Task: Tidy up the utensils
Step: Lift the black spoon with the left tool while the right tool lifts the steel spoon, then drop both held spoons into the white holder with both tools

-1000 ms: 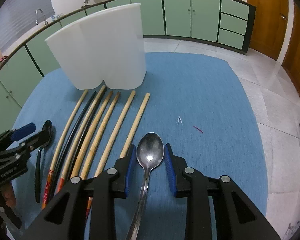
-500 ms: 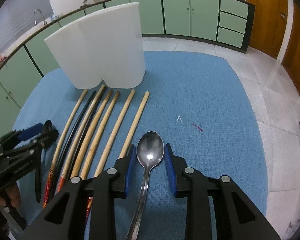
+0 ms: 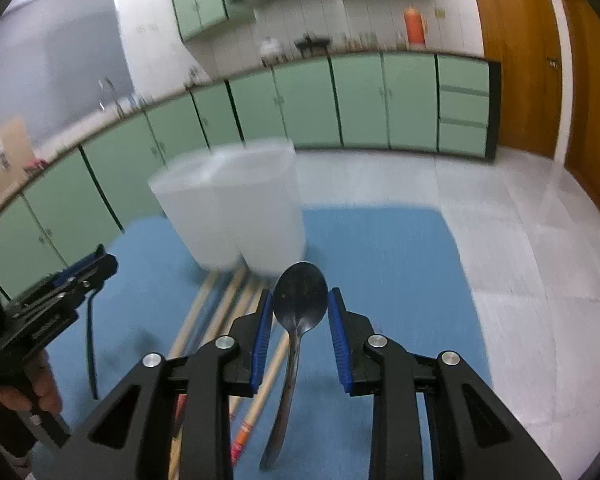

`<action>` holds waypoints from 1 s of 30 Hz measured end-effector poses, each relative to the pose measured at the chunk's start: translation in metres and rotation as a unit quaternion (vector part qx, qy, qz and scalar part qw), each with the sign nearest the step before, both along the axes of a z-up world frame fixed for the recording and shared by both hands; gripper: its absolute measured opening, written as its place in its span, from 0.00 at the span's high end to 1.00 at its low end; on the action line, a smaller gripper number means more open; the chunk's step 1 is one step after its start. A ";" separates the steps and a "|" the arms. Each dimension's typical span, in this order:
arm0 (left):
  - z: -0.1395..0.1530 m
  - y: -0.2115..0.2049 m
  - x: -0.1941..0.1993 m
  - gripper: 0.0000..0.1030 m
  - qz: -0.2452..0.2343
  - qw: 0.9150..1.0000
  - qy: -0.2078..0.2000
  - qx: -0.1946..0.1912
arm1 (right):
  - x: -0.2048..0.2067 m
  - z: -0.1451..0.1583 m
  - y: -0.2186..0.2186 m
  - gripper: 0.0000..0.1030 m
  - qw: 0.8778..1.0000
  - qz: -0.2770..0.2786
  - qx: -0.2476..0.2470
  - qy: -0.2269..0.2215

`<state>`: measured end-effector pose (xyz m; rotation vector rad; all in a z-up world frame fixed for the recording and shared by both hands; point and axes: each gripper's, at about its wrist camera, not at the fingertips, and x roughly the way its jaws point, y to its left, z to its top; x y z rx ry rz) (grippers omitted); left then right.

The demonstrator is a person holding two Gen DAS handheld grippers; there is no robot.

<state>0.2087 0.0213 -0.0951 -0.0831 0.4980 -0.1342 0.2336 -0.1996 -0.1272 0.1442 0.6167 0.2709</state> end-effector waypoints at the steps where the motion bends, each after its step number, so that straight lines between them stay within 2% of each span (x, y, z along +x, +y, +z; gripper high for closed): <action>1: 0.005 -0.007 -0.003 0.67 0.000 1.000 -0.010 -0.001 | -0.002 0.007 -0.001 0.73 1.000 0.002 0.005 -0.011; 8: 0.057 -0.025 0.010 0.67 -0.008 0.995 -0.098 -0.001 | 0.012 0.064 -0.006 0.73 0.996 0.015 0.036 -0.085; 13: 0.093 -0.047 0.049 0.67 -0.005 0.988 -0.156 0.013 | 0.052 0.103 -0.002 0.73 0.991 0.008 0.040 -0.130; 18: 0.115 -0.068 0.093 0.67 -0.002 0.982 -0.188 0.036 | 0.099 0.115 0.014 0.73 0.988 -0.008 0.020 -0.151; 25: 0.097 -0.077 0.152 0.67 0.007 0.987 -0.158 0.042 | 0.161 0.092 0.031 0.73 0.991 -0.024 0.010 -0.132; 30: 0.069 -0.075 0.166 0.66 0.008 0.990 -0.134 0.044 | 0.170 0.064 0.042 0.73 0.994 -0.014 -0.004 -0.108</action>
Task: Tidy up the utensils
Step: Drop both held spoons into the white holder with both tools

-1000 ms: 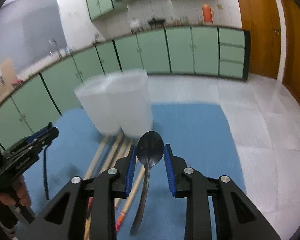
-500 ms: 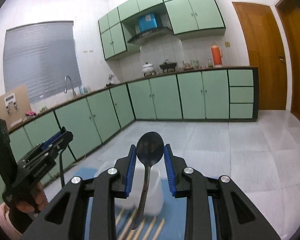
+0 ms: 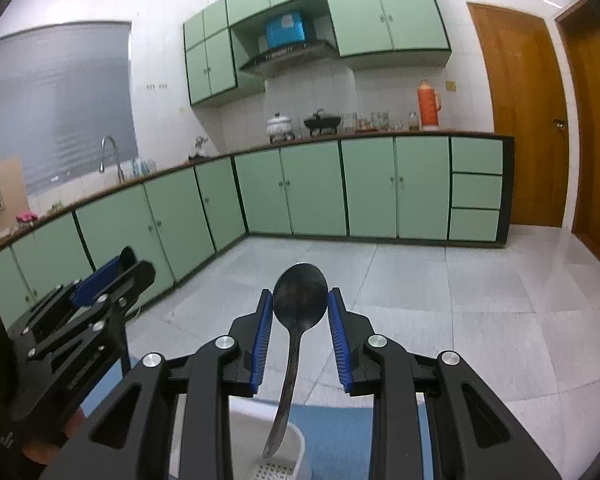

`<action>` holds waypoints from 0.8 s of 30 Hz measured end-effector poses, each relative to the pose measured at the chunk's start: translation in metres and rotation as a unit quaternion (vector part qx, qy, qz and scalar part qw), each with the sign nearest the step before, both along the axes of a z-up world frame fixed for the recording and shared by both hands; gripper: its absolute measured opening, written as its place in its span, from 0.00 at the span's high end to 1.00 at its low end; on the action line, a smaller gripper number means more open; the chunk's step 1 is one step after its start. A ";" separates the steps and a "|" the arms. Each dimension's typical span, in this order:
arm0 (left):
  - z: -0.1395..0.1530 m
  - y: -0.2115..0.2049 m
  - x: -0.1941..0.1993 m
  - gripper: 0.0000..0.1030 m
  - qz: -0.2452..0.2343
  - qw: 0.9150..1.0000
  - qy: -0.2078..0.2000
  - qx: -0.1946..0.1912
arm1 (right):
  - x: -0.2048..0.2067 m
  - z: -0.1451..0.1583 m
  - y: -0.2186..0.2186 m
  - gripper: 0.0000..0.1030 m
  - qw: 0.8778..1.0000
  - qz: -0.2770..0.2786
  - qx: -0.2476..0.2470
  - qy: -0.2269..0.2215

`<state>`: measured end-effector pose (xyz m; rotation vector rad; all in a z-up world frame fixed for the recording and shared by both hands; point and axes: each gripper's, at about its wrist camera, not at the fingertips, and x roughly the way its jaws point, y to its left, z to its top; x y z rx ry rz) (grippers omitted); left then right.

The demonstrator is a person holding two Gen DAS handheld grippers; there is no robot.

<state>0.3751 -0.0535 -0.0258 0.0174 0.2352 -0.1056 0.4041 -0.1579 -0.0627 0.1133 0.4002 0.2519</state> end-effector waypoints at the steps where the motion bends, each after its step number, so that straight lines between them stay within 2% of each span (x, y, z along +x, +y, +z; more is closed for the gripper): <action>1: -0.005 0.004 0.001 0.66 -0.001 1.000 0.004 0.000 | 0.000 -0.003 0.002 0.73 1.000 0.003 -0.002 0.003; 6: -0.028 0.008 0.000 0.65 -0.005 1.000 0.023 0.006 | -0.007 -0.020 0.003 0.72 0.999 0.026 0.004 0.024; 7: -0.030 0.010 -0.003 0.62 -0.006 1.000 0.025 0.005 | -0.008 -0.022 0.002 0.72 0.999 0.030 0.006 0.028; 8: -0.031 0.012 -0.006 0.56 -0.007 1.000 0.026 0.003 | -0.010 -0.023 0.001 0.72 0.999 0.030 0.008 0.030; 9: -0.031 0.014 -0.010 0.54 -0.007 1.000 0.025 0.001 | -0.012 -0.024 0.000 0.70 0.999 0.030 0.009 0.031; 13: -0.027 0.024 -0.028 0.52 -0.007 1.000 0.017 0.000 | -0.023 -0.022 -0.007 0.68 0.999 0.025 0.018 0.032; 19: -0.019 0.041 -0.087 0.36 0.002 1.000 0.017 -0.003 | -0.078 -0.024 -0.021 0.60 0.999 0.002 0.036 0.033; 24: -0.040 0.047 -0.153 0.29 0.006 0.997 0.081 0.009 | -0.150 -0.050 -0.024 0.56 0.997 -0.022 0.025 0.066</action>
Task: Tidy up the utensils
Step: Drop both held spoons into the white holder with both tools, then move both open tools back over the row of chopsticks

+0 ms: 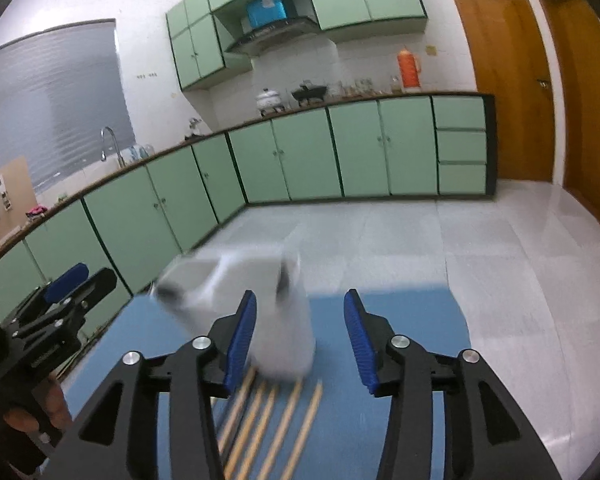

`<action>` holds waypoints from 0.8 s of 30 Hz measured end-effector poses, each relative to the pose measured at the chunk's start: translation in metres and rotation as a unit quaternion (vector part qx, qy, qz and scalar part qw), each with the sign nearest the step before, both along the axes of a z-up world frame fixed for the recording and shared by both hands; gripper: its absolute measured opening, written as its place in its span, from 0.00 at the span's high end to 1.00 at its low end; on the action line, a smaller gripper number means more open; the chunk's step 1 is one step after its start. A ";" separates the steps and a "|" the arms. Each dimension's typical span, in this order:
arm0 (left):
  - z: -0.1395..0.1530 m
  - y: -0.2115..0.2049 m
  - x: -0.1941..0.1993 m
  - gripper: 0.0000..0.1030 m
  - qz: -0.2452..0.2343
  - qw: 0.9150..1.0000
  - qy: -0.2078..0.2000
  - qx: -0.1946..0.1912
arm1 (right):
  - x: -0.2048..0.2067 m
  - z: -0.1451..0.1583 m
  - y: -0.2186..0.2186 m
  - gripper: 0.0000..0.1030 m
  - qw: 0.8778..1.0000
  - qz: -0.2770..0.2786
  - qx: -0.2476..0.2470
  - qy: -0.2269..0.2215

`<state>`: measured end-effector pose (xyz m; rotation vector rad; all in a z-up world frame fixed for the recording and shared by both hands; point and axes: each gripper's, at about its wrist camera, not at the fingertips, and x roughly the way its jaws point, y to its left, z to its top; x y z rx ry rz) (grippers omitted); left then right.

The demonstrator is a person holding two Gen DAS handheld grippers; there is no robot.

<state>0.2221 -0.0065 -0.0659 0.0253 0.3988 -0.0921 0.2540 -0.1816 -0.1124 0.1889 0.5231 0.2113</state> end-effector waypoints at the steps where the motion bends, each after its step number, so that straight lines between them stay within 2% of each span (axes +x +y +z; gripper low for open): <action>1: -0.007 0.000 -0.012 0.28 0.000 1.000 0.015 0.006 | -0.018 -0.008 0.001 0.56 1.000 -0.009 -0.009 0.011; 4: -0.030 0.000 -0.048 0.28 -0.001 0.998 0.061 0.022 | -0.058 -0.028 0.004 0.56 0.999 -0.016 -0.008 0.040; 5: -0.040 0.000 -0.059 0.28 -0.004 0.996 0.084 0.019 | -0.067 -0.034 0.006 0.56 0.999 -0.015 -0.008 0.050; 10: -0.074 0.003 -0.095 0.28 -0.005 0.990 0.141 0.017 | -0.112 -0.062 0.019 0.57 0.996 -0.006 -0.025 0.089; 13: -0.088 0.003 -0.111 0.28 -0.006 0.987 0.159 0.020 | -0.127 -0.071 0.030 0.58 0.994 0.004 -0.038 0.102; 15: -0.095 0.004 -0.119 0.28 -0.009 0.985 0.174 0.020 | -0.134 -0.078 0.037 0.64 0.992 0.020 -0.038 0.118; 24: -0.102 0.010 -0.129 0.28 0.000 0.982 0.187 0.024 | -0.139 -0.099 0.060 0.72 0.985 0.049 -0.059 0.153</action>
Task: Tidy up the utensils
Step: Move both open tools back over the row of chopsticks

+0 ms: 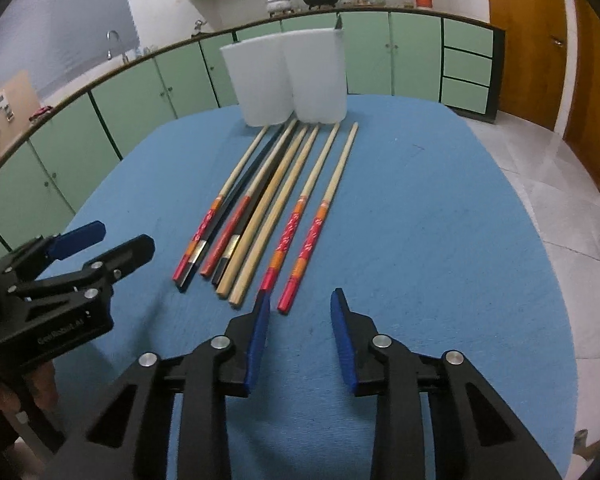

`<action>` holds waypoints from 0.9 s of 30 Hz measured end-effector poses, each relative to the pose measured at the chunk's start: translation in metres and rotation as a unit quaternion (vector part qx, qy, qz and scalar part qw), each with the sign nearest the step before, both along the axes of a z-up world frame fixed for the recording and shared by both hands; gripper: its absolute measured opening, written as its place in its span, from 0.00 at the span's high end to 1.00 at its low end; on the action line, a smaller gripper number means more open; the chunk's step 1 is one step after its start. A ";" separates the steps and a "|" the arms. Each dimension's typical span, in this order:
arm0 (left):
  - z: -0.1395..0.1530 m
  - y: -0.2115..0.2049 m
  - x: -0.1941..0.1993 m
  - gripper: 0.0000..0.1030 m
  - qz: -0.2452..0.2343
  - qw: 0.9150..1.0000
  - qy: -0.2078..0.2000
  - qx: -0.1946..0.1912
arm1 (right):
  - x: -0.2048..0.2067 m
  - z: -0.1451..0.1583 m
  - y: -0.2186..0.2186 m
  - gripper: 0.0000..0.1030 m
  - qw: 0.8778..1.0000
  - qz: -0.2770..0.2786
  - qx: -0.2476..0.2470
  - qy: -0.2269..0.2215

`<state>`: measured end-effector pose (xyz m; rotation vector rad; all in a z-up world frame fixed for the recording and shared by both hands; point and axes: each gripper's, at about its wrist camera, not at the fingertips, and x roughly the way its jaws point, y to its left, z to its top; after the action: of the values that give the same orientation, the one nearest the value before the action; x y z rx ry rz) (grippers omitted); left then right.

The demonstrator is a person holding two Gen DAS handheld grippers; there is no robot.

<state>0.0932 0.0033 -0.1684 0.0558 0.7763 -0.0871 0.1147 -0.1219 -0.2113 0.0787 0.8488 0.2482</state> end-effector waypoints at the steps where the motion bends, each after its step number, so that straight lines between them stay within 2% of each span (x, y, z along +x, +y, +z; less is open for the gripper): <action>1: 0.000 0.001 0.000 0.28 -0.001 1.000 0.002 -0.002 | 0.001 -0.001 0.000 0.72 1.000 0.000 -0.004 0.003; 3: -0.002 0.002 0.001 0.28 -0.008 1.000 0.010 -0.004 | 0.001 -0.001 -0.001 0.78 1.000 -0.006 -0.011 0.003; 5: -0.003 0.003 0.000 0.28 -0.017 1.000 0.016 -0.006 | 0.003 -0.001 -0.005 0.80 1.000 -0.018 -0.016 0.004; 12: -0.008 -0.010 0.003 0.28 -0.044 0.998 0.035 -0.009 | 0.005 -0.001 -0.024 0.80 0.999 -0.042 0.001 0.004; 15: -0.012 -0.019 0.005 0.28 -0.053 0.998 0.045 0.003 | 0.004 -0.002 -0.024 0.80 0.999 -0.042 0.001 0.003; 19: -0.018 -0.022 0.010 0.30 -0.048 0.997 0.061 0.008 | 0.002 -0.002 -0.025 0.80 0.999 -0.042 0.006 0.002; 27: -0.017 -0.006 0.009 0.30 -0.024 0.998 0.062 -0.004 | 0.001 -0.002 -0.028 0.79 0.999 -0.043 0.013 0.002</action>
<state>0.1025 -0.0027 -0.1849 0.0626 0.8986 -0.1404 0.1159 -0.1495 -0.2133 0.1387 0.8448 0.1788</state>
